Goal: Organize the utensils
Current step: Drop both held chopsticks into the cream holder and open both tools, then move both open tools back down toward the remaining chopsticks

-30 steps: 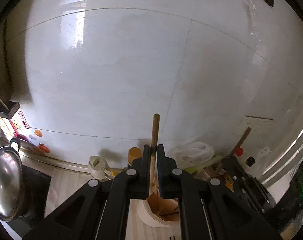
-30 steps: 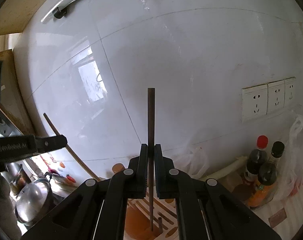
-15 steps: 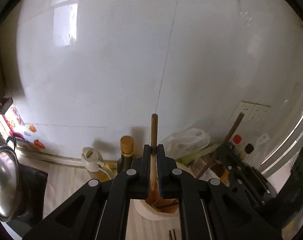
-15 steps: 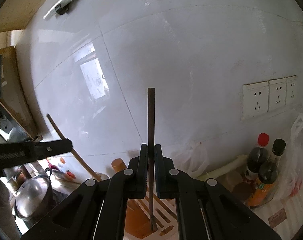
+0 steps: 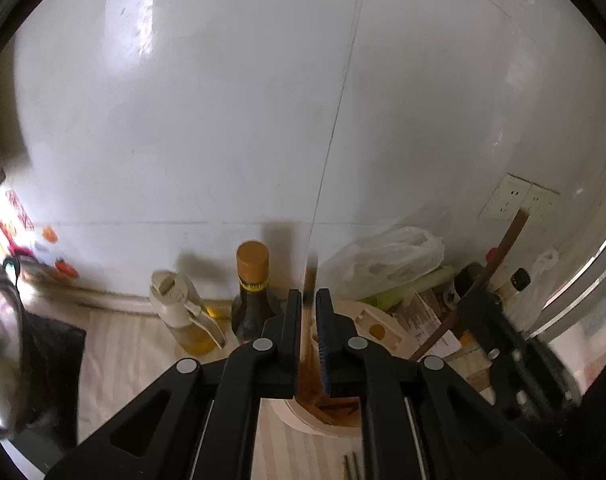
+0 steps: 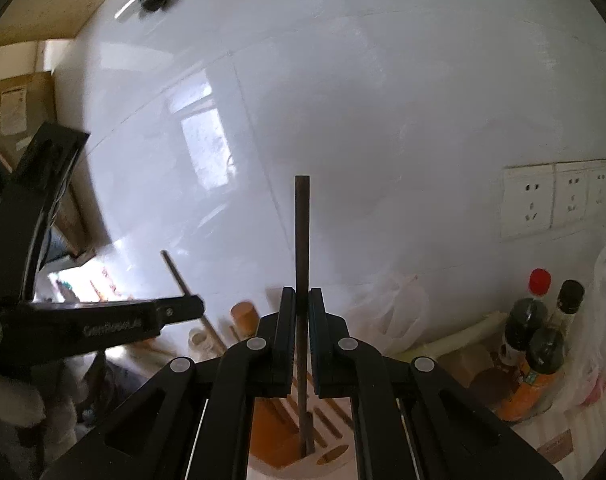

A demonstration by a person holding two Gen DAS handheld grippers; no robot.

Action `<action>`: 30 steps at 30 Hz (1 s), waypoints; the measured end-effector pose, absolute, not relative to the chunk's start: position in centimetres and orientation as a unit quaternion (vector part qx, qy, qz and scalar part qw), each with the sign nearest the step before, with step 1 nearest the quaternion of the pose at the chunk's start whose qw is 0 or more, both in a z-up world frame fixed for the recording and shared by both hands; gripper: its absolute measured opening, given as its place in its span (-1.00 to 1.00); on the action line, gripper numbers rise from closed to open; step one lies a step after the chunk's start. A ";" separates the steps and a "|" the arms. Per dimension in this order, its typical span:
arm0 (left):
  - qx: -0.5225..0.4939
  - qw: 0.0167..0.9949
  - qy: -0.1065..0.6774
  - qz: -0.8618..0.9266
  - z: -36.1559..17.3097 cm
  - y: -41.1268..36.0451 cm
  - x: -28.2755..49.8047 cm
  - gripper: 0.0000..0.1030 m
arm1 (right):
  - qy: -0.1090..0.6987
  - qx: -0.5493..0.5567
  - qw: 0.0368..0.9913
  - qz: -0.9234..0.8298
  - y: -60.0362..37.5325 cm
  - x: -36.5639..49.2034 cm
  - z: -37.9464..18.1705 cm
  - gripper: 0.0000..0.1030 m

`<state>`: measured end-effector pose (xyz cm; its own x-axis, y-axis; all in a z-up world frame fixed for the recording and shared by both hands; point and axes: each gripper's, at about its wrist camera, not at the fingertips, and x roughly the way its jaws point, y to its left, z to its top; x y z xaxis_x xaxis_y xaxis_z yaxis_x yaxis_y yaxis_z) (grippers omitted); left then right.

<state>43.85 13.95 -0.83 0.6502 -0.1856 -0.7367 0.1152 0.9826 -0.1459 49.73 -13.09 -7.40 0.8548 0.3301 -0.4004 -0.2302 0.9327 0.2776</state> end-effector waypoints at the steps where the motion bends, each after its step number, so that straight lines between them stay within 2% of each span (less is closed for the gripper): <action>1: -0.047 0.907 0.410 -0.083 -0.5 14.0 43.6 -0.83 | 0.232 0.113 0.954 0.150 -13.2 49.6 -7.4 -0.82; 2: -0.047 0.911 0.403 -0.078 -0.1 14.2 43.1 -0.80 | 0.235 0.116 0.953 0.154 -13.3 49.3 -7.3 -0.73; 3: -0.046 0.914 0.397 -0.073 0.5 14.3 42.7 -0.60 | 0.236 0.120 0.952 0.155 -13.5 49.1 -7.2 -0.35; 4: -0.047 0.916 0.392 -0.069 1.0 14.4 42.4 -0.18 | 0.234 0.129 0.950 0.160 -13.8 48.6 -6.8 0.05; 5: -0.049 0.920 0.383 -0.063 1.7 14.7 41.9 0.10 | 0.230 0.135 0.950 0.163 -14.0 48.3 -6.6 0.17; 6: -0.048 0.925 0.374 -0.054 2.3 14.8 41.5 0.58 | 0.227 0.139 0.950 0.164 -14.3 47.9 -6.2 0.21; 7: -0.045 0.931 0.359 -0.043 3.2 15.2 40.8 0.66 | 0.225 0.142 0.950 0.163 -14.5 47.5 -5.7 0.21; 9: -0.046 0.937 0.345 -0.032 4.3 15.9 40.0 0.66 | 0.224 0.143 0.950 0.162 -15.0 46.8 -5.0 0.22; 10: -0.042 0.938 0.343 -0.025 4.6 16.2 39.6 0.76 | 0.227 0.138 0.951 0.157 -15.1 46.4 -4.6 0.25; 11: -0.036 0.939 0.340 -0.018 4.8 16.5 39.2 0.86 | 0.235 0.130 0.952 0.144 -15.3 46.2 -4.4 0.31; 12: -0.029 0.942 0.333 -0.008 4.9 16.8 38.5 1.00 | 0.249 0.119 0.952 0.131 -15.2 46.0 -4.2 0.50; 13: -0.023 0.945 0.327 -0.001 4.9 16.9 37.9 1.00 | 0.262 0.112 0.950 0.126 -15.1 45.8 -4.2 0.73; 15: -0.005 0.946 0.324 0.015 4.5 17.0 36.8 1.00 | 0.287 0.091 0.948 0.105 -15.0 45.4 -4.2 0.96; 16: 0.001 0.946 0.324 0.024 4.1 17.0 36.2 1.00 | 0.299 0.080 0.946 0.099 -14.9 45.2 -4.3 1.00; 20: 0.003 0.941 0.338 0.031 2.5 17.0 34.5 1.00 | 0.318 0.047 0.944 0.075 -14.7 44.2 -4.7 1.00; 26: -0.009 0.928 0.372 0.035 -0.1 16.7 32.3 1.00 | 0.347 0.071 0.932 0.079 -16.2 42.2 -6.0 1.00; 30: 0.000 0.919 0.393 0.041 -2.5 15.7 30.6 1.00 | 0.379 0.109 0.916 0.079 -18.8 40.7 -8.7 1.00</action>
